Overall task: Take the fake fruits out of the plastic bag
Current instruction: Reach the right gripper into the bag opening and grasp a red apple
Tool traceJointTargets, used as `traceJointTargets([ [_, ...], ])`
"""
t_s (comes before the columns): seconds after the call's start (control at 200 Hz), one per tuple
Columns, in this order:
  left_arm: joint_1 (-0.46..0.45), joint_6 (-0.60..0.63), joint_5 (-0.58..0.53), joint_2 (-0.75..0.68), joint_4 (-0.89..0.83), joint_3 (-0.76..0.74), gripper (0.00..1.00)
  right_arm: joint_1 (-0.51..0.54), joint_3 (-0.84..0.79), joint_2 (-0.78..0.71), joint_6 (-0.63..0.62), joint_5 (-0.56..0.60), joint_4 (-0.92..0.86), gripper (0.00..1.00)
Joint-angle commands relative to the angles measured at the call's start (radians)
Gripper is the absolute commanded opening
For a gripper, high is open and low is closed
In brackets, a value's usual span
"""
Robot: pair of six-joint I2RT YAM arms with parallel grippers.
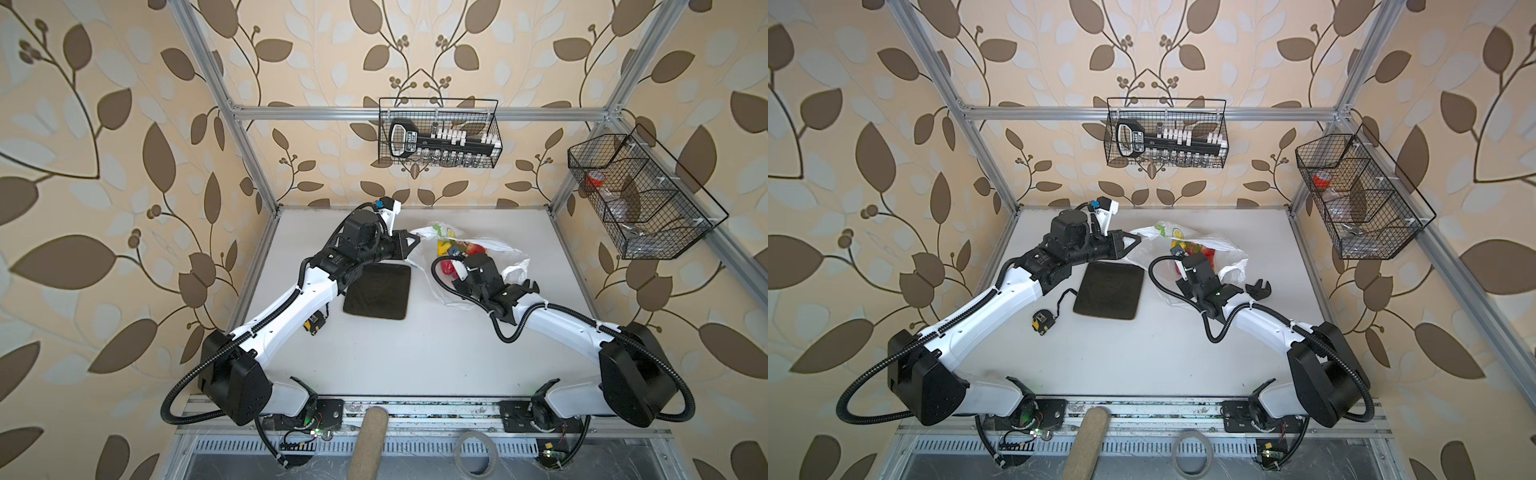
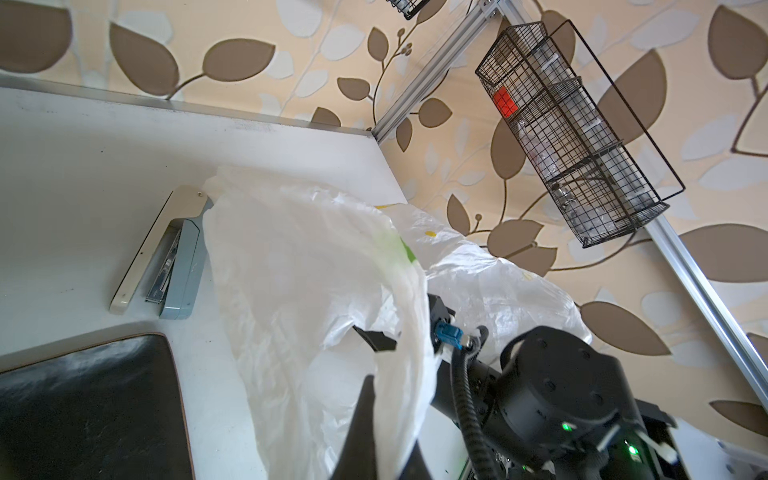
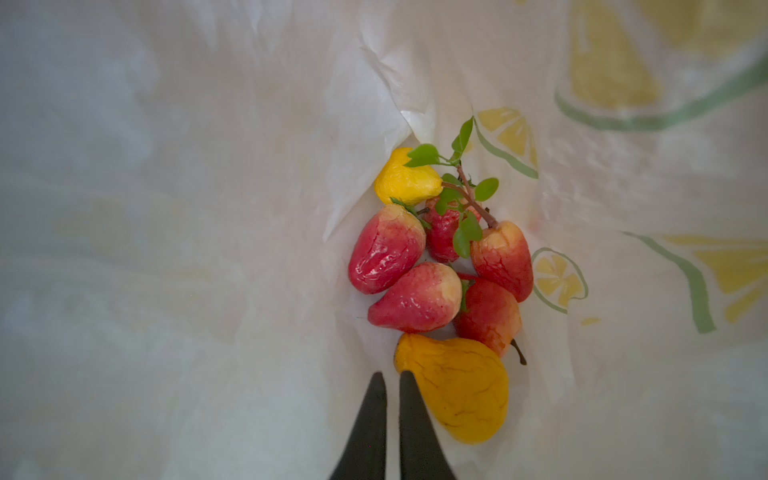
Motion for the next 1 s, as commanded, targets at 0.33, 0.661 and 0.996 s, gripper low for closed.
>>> traceJointTargets([
  [0.33,-0.022,0.018,0.011,-0.095,-0.045,-0.002,0.0,-0.054,0.207,0.216,0.633,0.027,-0.172,0.37],
  [0.661,-0.052,0.056,0.015,-0.125,-0.133,-0.051,0.0,-0.063,0.32,0.363,0.874,0.178,-0.159,0.52],
  [0.996,-0.061,0.059,0.012,-0.126,-0.132,-0.058,0.0,-0.13,0.379,0.471,0.937,0.086,-0.148,0.56],
])
